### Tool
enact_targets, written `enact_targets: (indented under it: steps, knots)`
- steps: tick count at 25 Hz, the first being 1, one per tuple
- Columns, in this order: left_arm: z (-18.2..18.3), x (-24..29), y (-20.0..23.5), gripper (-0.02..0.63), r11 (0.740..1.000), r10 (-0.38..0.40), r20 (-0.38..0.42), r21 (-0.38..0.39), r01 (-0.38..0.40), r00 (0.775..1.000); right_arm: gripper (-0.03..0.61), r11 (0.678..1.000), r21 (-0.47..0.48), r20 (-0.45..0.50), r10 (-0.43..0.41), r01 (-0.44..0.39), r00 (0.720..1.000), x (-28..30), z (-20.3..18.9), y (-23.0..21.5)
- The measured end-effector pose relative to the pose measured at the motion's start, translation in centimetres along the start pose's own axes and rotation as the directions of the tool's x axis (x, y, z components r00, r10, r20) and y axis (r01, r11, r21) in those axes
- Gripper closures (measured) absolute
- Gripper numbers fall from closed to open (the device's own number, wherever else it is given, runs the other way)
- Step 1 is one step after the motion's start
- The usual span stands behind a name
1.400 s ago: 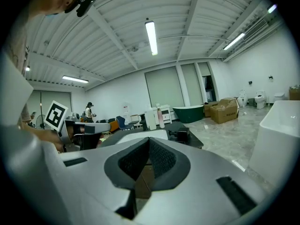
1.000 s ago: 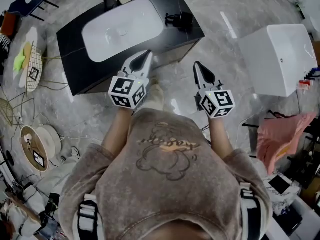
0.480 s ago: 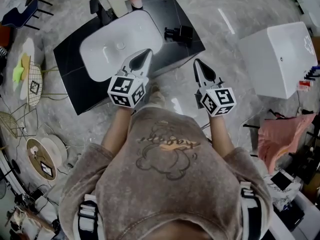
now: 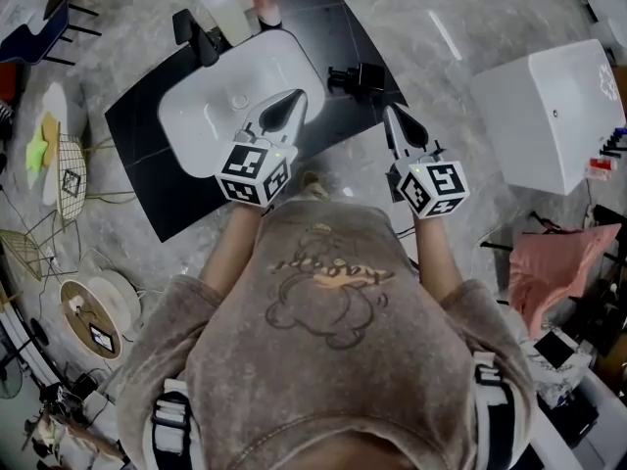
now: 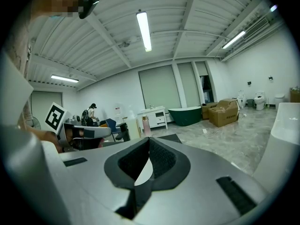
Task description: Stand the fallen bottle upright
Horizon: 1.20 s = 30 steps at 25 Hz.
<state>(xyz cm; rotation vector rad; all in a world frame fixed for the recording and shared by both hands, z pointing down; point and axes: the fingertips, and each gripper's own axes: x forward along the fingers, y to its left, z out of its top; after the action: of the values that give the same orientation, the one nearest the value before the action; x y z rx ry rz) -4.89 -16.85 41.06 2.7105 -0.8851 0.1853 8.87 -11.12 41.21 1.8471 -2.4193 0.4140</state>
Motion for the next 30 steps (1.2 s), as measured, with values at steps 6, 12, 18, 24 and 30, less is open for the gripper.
enact_targets:
  steps: [6, 12, 18, 24, 30]
  knots:
    - [0.4, 1.0, 0.8, 0.594, 1.0, -0.001, 0.001, -0.004, 0.001, 1.0, 0.58, 1.0, 0.004, 0.012, 0.018, -0.018, 1.0, 1.2, 0.7, -0.5]
    - [1.1, 1.4, 1.0, 0.594, 1.0, 0.012, 0.016, -0.007, -0.012, 1.0, 0.58, 0.999, -0.013, 0.019, 0.032, -0.032, 0.999, 1.6, 1.7, -1.1]
    - [1.3, 2.1, 0.9, 0.594, 0.999, 0.041, 0.021, -0.018, -0.041, 0.999, 0.58, 0.997, -0.005, 0.022, 0.08, -0.08, 0.997, 2.2, 2.2, -1.8]
    - [1.5, 3.0, 0.6, 0.594, 0.997, 0.069, 0.025, -0.02, -0.068, 0.997, 0.578, 0.994, -0.01, 0.017, 0.105, -0.104, 0.994, 2.6, 2.4, -3.0]
    - [1.4, 3.5, 0.4, 0.594, 0.995, 0.094, 0.035, -0.027, -0.093, 0.995, 0.555, 0.992, -0.022, 0.004, 0.128, -0.128, 0.992, 3.1, 2.4, -3.7]
